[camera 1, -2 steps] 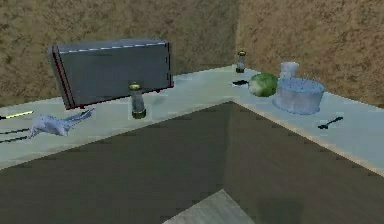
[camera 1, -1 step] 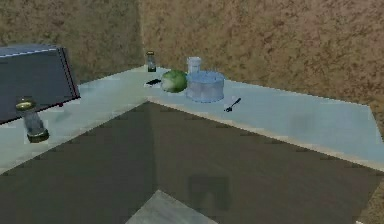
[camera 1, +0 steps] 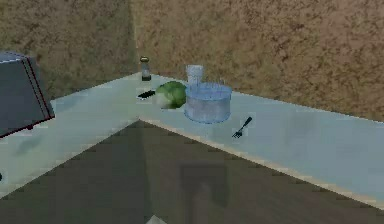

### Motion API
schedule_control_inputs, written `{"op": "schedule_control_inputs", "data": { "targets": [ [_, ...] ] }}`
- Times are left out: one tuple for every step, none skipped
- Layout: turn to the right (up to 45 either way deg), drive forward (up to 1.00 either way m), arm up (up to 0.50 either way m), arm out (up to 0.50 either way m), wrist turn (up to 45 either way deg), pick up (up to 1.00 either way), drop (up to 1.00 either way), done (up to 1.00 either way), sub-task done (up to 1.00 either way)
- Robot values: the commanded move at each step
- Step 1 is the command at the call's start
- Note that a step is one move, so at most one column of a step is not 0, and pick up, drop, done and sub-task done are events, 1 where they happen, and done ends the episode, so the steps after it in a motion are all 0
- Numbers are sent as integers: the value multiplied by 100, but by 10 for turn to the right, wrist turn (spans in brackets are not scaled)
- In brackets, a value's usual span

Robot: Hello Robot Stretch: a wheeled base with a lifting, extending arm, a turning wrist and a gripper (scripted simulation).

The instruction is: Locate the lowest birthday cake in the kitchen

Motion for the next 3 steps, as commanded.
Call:
{"op": "schedule_control_inputs", "data": {
  "targets": [
    [-450,0,0,0,0,0,0,0,0],
    [-450,0,0,0,0,0,0,0,0],
    [-450,0,0,0,0,0,0,0,0]
  ]
}}
